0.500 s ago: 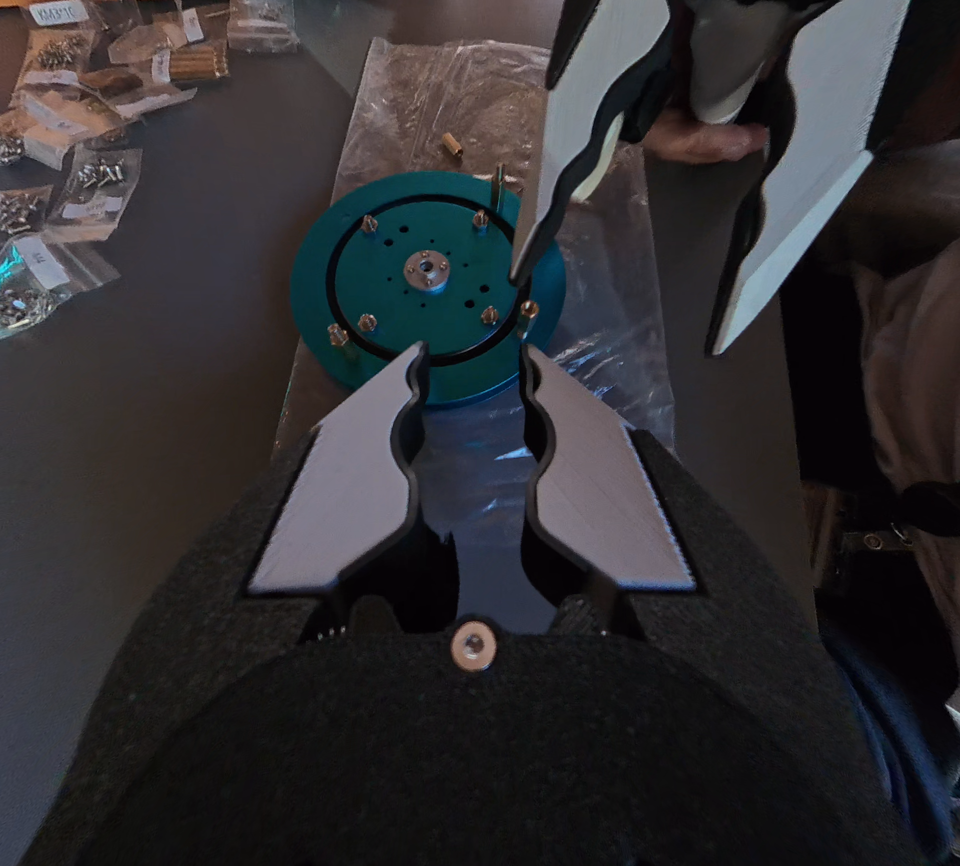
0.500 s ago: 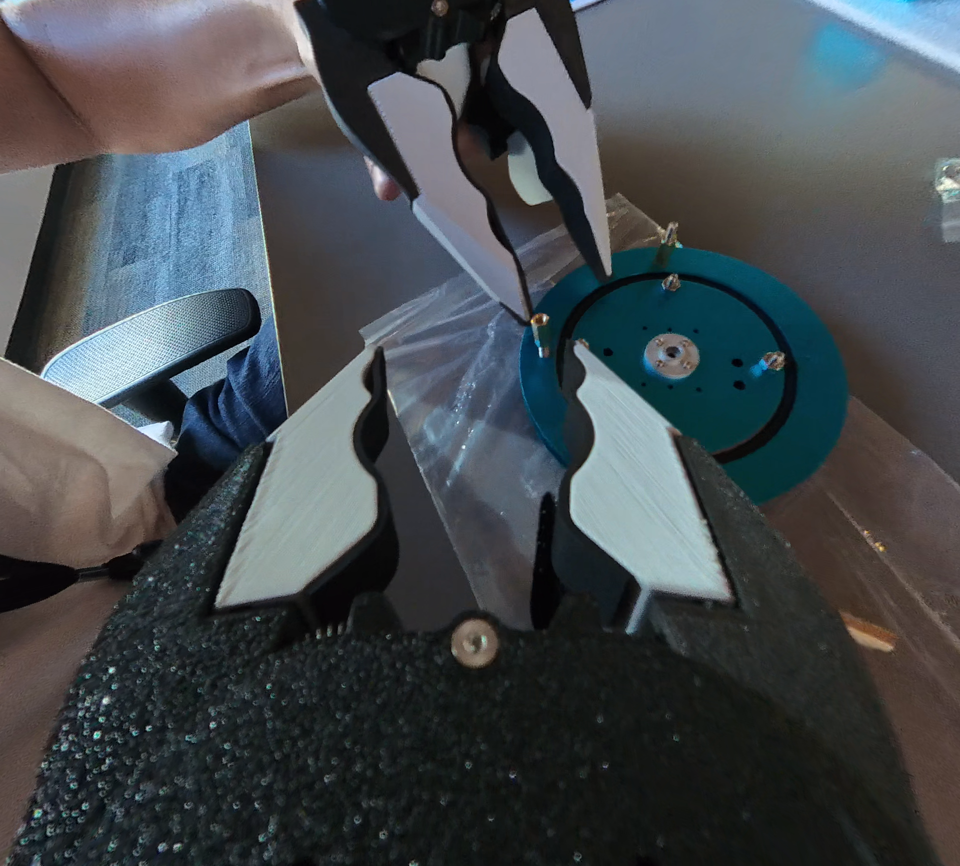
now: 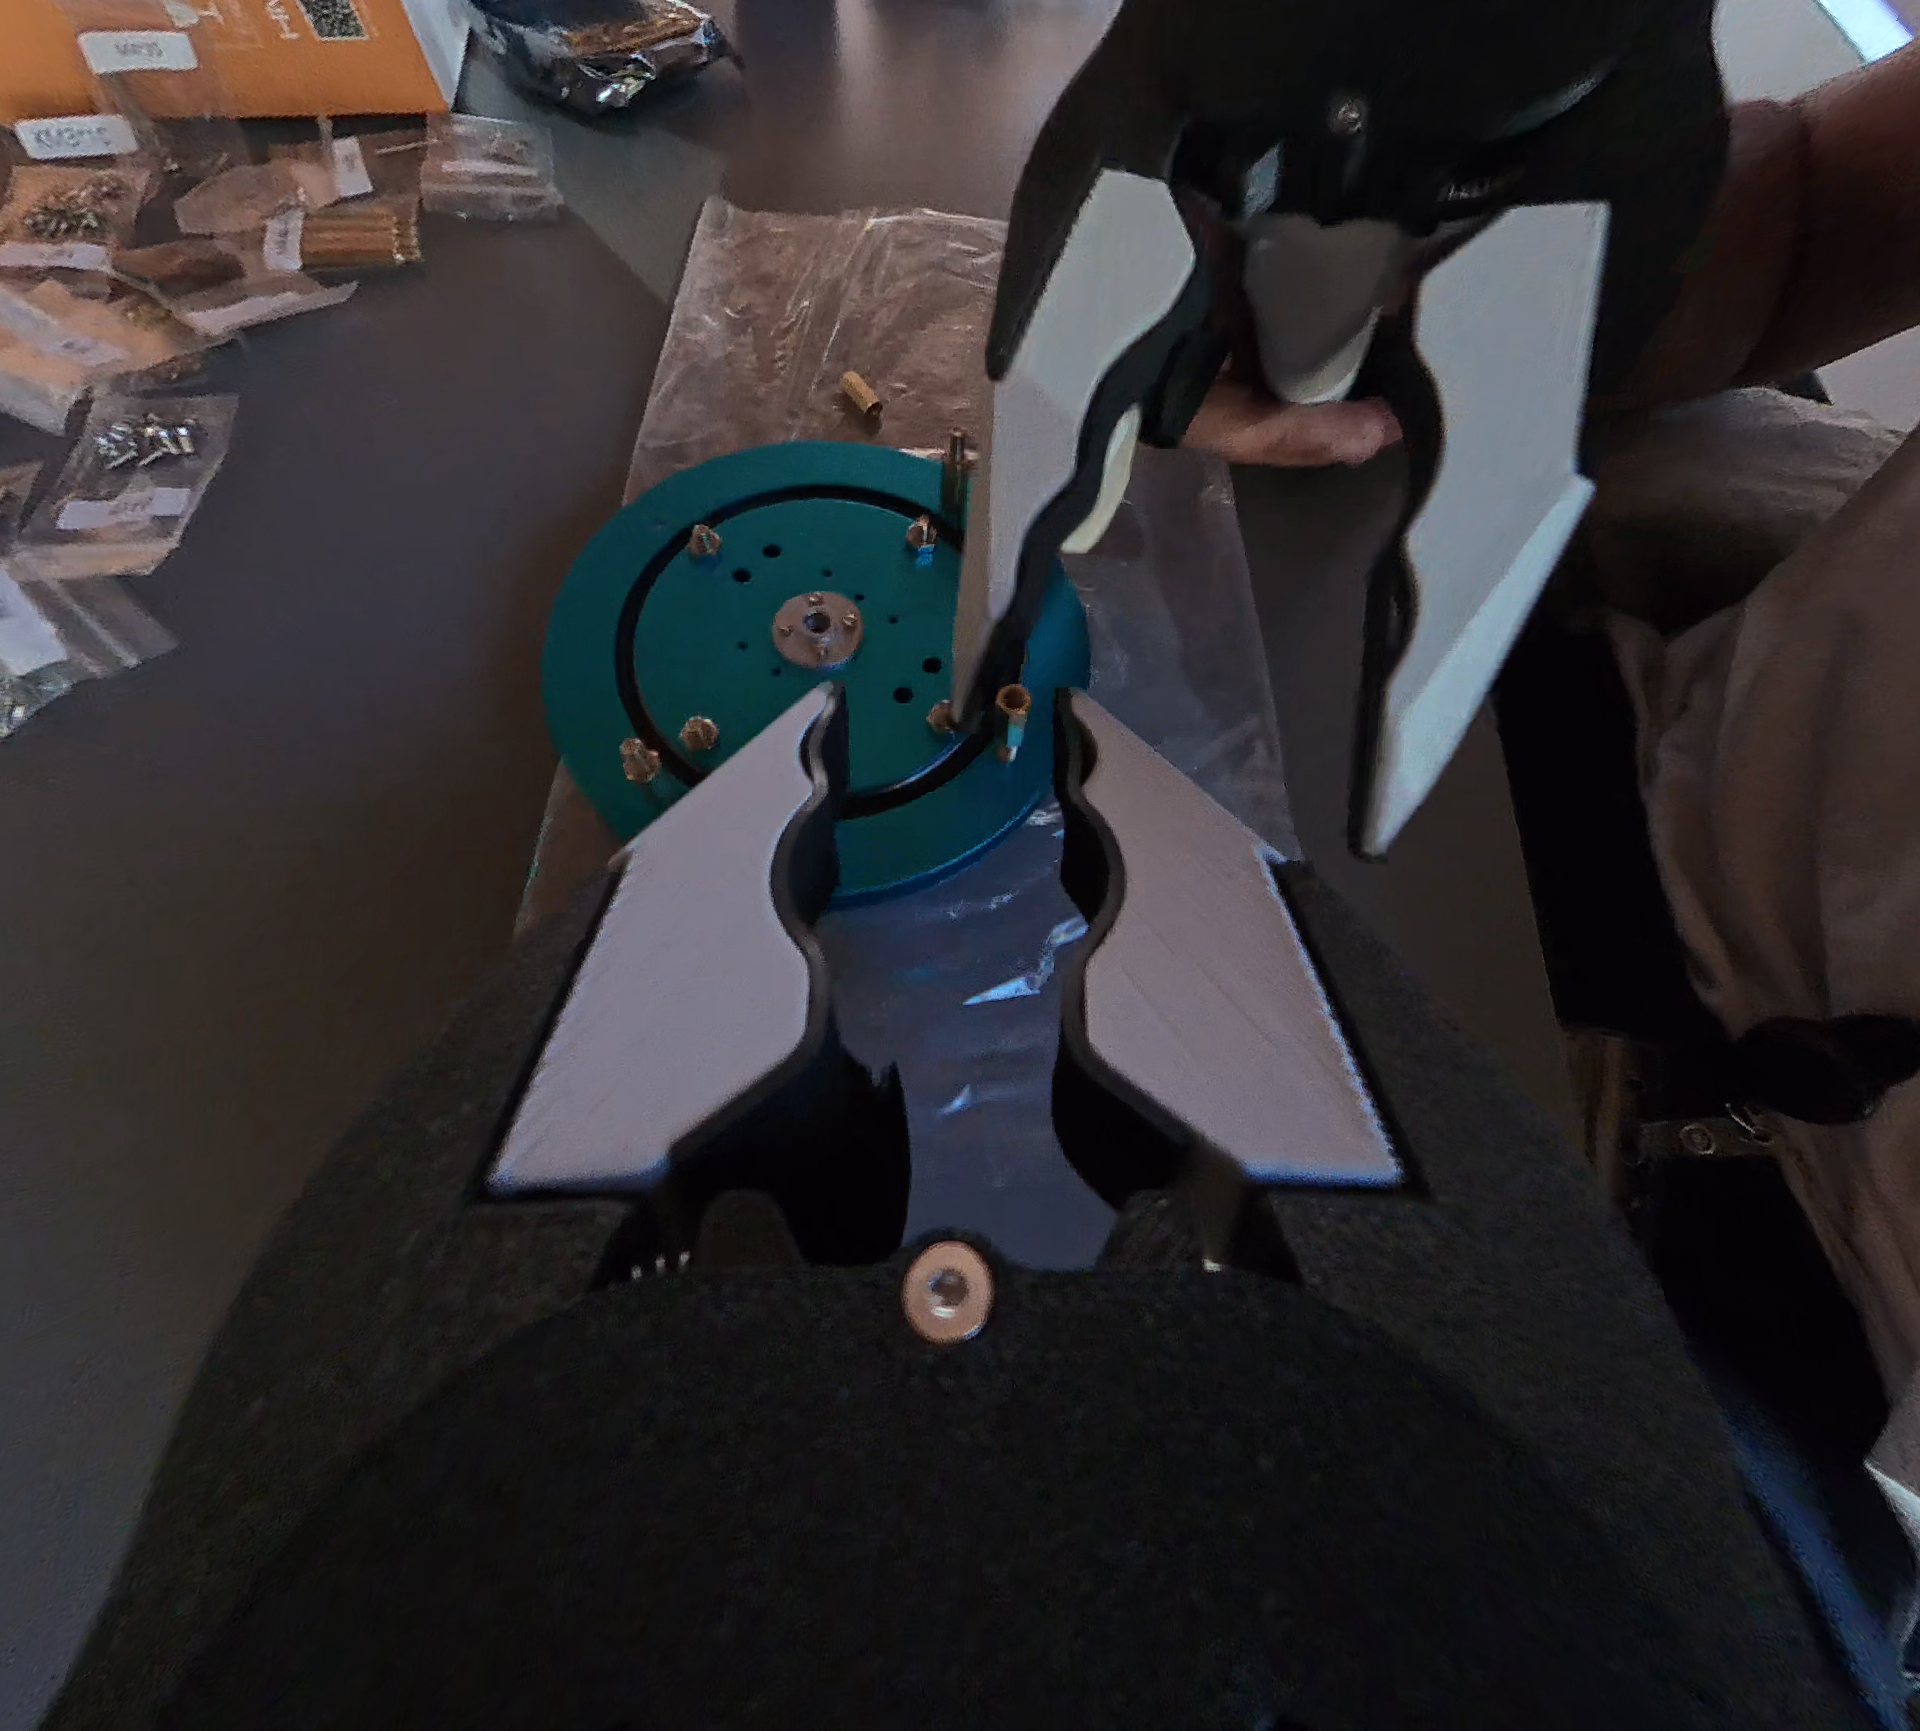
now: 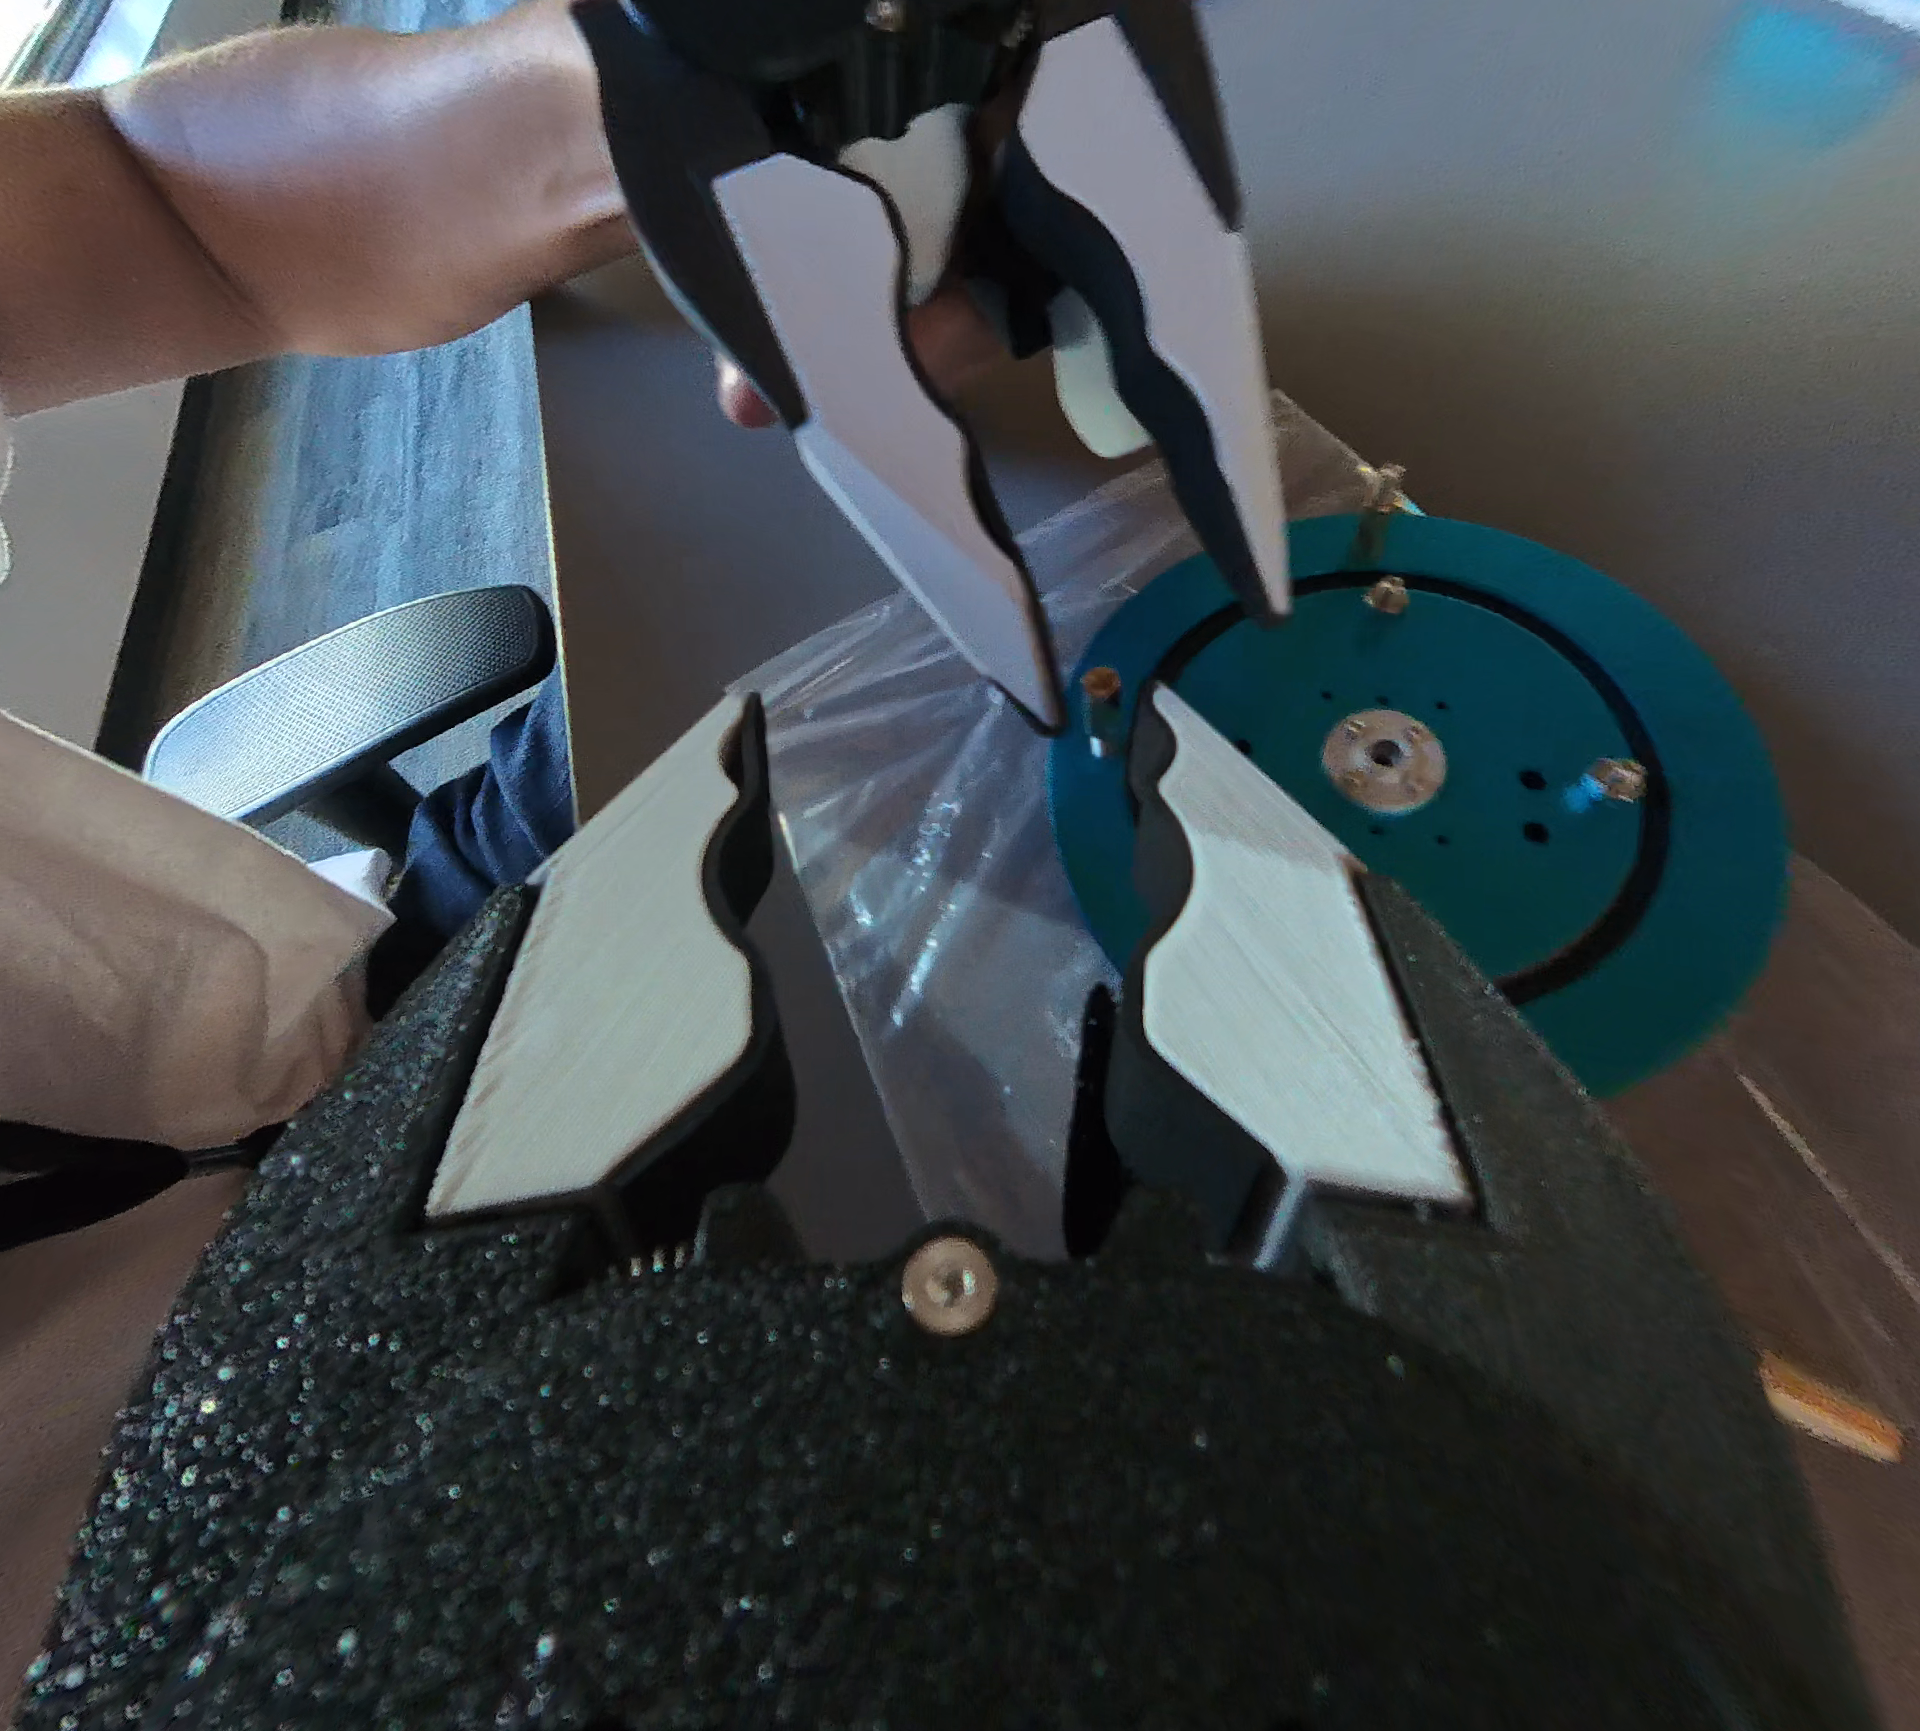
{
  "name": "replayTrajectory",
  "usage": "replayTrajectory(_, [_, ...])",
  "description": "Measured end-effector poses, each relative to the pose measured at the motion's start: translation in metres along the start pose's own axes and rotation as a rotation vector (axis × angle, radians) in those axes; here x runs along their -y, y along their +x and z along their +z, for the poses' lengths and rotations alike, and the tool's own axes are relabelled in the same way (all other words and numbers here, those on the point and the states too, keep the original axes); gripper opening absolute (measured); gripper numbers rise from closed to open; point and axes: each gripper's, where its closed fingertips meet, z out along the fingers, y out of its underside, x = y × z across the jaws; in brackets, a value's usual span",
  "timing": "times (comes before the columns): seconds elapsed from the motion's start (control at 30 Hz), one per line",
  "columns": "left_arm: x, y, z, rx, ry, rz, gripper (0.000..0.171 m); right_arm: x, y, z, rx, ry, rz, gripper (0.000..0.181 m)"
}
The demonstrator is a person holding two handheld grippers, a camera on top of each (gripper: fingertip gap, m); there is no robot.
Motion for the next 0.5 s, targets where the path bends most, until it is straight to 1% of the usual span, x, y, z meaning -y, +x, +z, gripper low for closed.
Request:
replayTrajectory(0.1, [-0.005, -0.009, -0.001, 0.013, -0.010, -0.011, 0.045, -0.005, -0.002, -0.001, -0.023, -0.020, -0.024, 0.069])
replayTrajectory(0.2, [-0.007, -0.012, -0.009, 0.003, 0.019, -0.060, 0.041, -0.007, 0.005, -0.011, -0.062, -0.002, -0.014, 0.068])
replayTrajectory(0.27, [0.002, -0.004, -0.008, -0.034, 0.056, -0.060, 0.042, -0.001, 0.005, -0.008, -0.042, 0.014, -0.011, 0.068])
replayTrajectory(0.33, [0.007, -0.001, -0.003, -0.034, 0.052, -0.045, 0.042, 0.002, 0.003, 0.002, -0.023, -0.001, -0.019, 0.071])
replayTrajectory(0.43, [0.006, -0.008, -0.005, -0.016, 0.064, -0.048, 0.042, 0.002, 0.000, 0.007, -0.005, -0.005, -0.030, 0.069])
replayTrajectory(0.47, [0.003, -0.014, -0.008, 0.005, 0.066, -0.053, 0.042, 0.001, -0.002, 0.006, 0.006, -0.003, -0.018, 0.071])
replayTrajectory(0.5, [0.000, -0.018, -0.012, 0.014, 0.070, -0.063, 0.046, 0.000, -0.002, 0.002, 0.008, 0.004, -0.009, 0.069])
